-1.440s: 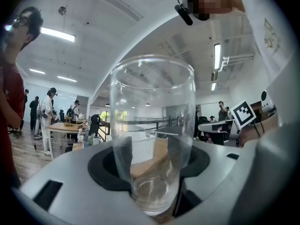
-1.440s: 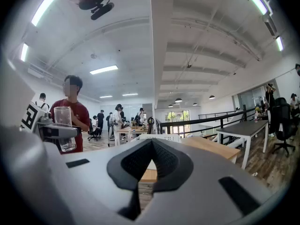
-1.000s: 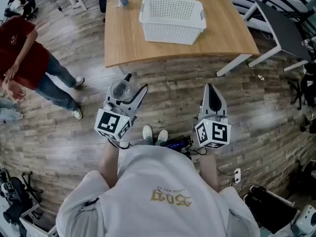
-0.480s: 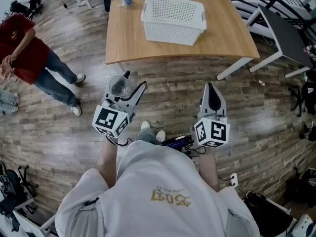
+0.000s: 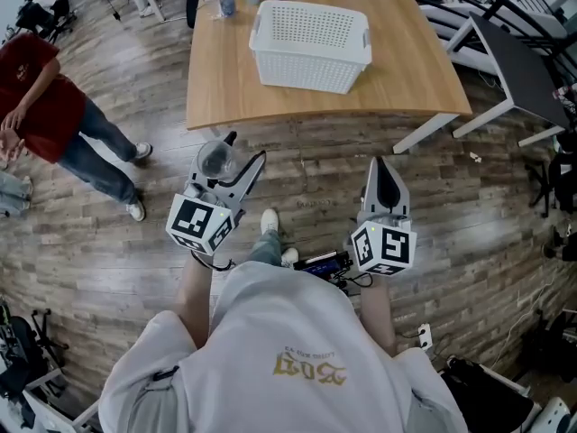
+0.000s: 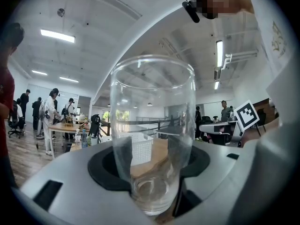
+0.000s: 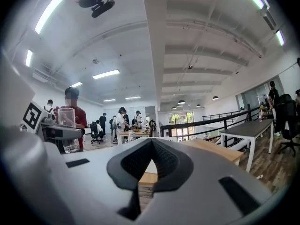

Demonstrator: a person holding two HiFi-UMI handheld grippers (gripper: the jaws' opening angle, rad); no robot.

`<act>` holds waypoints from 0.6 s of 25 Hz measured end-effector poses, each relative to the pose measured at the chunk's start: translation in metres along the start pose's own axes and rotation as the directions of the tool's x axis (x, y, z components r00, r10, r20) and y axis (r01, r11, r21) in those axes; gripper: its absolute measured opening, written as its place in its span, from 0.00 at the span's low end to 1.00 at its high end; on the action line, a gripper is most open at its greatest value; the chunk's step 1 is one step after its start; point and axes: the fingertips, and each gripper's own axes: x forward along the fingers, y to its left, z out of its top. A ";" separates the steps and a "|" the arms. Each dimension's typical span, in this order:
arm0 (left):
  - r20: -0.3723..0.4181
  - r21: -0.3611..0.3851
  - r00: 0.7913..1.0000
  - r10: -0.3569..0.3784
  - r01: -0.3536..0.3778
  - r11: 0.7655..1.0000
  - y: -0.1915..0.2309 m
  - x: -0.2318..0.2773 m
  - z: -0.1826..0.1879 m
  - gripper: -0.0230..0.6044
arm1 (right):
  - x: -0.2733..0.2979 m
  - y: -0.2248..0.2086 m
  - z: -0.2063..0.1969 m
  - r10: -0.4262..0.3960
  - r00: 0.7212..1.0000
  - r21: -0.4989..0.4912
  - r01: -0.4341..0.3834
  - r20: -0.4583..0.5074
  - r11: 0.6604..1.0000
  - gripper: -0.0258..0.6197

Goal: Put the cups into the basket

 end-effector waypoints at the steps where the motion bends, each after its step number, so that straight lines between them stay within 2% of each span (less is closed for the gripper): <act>1: -0.003 -0.001 1.000 -0.004 0.004 1.000 0.001 0.004 -0.001 0.46 | 0.003 -0.002 -0.002 -0.004 1.000 0.003 0.004 -0.002 1.000 0.06; 6: -0.002 0.004 1.000 -0.025 0.025 1.000 0.006 0.026 0.005 0.46 | 0.019 -0.011 0.000 -0.015 1.000 0.011 0.015 -0.007 1.000 0.06; 15: -0.006 0.001 0.999 -0.054 0.054 0.999 0.038 0.059 0.009 0.46 | 0.070 -0.006 0.006 -0.024 1.000 0.020 0.024 -0.002 1.000 0.06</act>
